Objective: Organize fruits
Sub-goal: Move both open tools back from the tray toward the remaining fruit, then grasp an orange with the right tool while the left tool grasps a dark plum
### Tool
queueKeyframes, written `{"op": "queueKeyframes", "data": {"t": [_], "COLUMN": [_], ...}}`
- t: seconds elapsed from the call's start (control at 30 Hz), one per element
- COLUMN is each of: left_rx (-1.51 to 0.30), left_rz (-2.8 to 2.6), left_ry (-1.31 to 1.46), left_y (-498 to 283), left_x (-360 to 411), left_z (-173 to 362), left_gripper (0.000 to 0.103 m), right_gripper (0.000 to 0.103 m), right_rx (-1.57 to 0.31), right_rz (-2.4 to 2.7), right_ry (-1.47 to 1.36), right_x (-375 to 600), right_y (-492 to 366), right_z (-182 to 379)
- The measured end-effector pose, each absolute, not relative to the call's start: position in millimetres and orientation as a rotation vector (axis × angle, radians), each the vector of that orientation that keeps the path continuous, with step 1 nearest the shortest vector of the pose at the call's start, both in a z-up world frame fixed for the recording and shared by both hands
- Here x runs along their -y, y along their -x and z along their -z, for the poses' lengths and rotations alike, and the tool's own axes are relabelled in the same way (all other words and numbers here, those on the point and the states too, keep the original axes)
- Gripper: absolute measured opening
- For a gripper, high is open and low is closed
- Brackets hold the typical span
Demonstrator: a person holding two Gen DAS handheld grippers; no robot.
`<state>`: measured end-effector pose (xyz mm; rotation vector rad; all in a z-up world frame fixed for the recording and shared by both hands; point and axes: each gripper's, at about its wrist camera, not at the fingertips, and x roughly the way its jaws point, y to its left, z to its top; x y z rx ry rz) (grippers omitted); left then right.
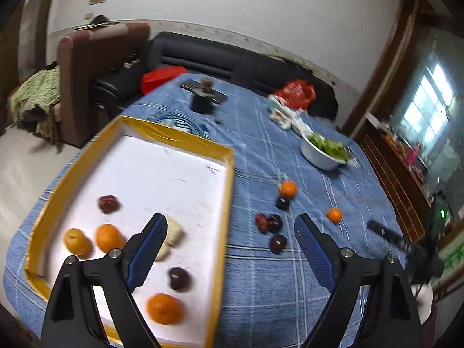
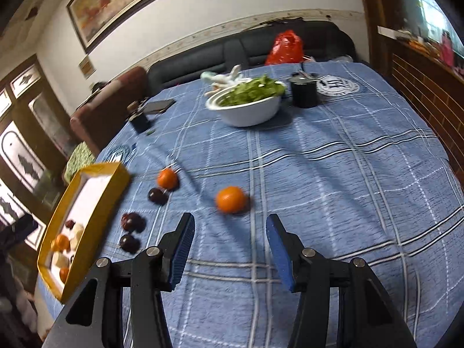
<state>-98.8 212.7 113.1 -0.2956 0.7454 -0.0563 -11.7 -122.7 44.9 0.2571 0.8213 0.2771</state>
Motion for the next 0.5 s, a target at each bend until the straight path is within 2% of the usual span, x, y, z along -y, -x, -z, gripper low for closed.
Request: {"op": "queueKeyframes", "data": {"t": [0.27, 0.5], "left_rx": [-0.795, -0.832], "left_rz": [0.095, 0.119], "left_ry": [0.187, 0.123], "left_y": [95.7, 84.9], "left_x": [-177.0, -154.5], "left_z": [-106.0, -90.1], "left_gripper": [0.089, 0.089], "right_gripper": [0.055, 0.055], "right_rx": [-0.883, -0.894], "right_rz": [-0.262, -0.273], "right_ry": [-0.273, -0.265], "right_x": [101.4, 93.5], "right_y": [-46.0, -52.7], "right_z": [-16.7, 5.2]}}
